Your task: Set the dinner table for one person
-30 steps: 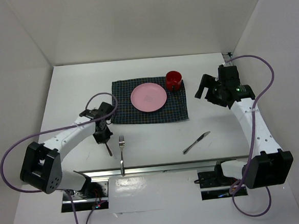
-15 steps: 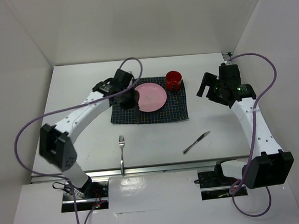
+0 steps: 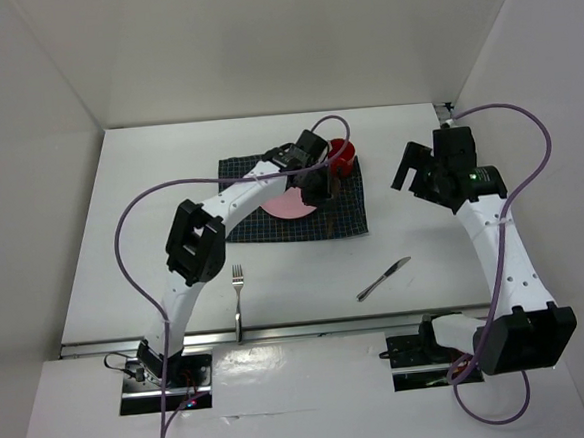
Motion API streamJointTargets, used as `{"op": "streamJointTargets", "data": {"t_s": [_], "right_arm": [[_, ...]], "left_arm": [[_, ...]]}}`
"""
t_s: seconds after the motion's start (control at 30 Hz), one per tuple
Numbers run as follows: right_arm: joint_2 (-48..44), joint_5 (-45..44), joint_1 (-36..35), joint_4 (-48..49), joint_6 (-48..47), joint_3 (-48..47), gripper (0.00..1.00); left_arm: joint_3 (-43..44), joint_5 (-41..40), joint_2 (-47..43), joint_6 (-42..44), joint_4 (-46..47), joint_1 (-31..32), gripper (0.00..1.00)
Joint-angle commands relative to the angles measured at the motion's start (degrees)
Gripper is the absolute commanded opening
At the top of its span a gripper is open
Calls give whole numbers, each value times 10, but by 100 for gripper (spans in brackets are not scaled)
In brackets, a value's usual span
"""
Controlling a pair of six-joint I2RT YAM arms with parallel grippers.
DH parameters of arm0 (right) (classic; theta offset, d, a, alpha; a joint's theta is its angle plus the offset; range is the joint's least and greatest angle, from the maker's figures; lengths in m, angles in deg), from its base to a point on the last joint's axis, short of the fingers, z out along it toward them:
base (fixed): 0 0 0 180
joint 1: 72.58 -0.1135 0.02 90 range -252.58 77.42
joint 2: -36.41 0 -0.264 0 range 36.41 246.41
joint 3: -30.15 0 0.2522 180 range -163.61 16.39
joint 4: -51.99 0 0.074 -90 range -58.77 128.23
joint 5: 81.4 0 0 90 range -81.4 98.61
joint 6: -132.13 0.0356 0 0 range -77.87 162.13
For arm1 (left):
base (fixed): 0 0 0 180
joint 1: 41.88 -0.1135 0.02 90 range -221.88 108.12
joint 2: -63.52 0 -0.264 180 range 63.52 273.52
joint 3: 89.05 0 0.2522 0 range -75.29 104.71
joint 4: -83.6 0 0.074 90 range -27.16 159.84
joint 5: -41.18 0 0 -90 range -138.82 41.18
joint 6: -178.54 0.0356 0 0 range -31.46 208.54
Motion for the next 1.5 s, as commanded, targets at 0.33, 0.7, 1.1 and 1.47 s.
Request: {"op": "streamJointTargets", "data": {"t_s": [0.33, 0.7, 1.1, 1.47], "right_arm": [[-43, -28, 5, -31, -2, -23, 99], [-43, -17, 5, -26, -2, -23, 99], [-49, -22, 5, -31, -2, -23, 99], [-49, -12, 5, -37, -8, -29, 99]], "left_arm": [[60, -51, 62, -116, 26, 6, 0], [73, -47, 104, -122, 40, 6, 0], [85, -66, 111, -106, 30, 6, 34], [88, -86, 49, -76, 7, 24, 49]]}}
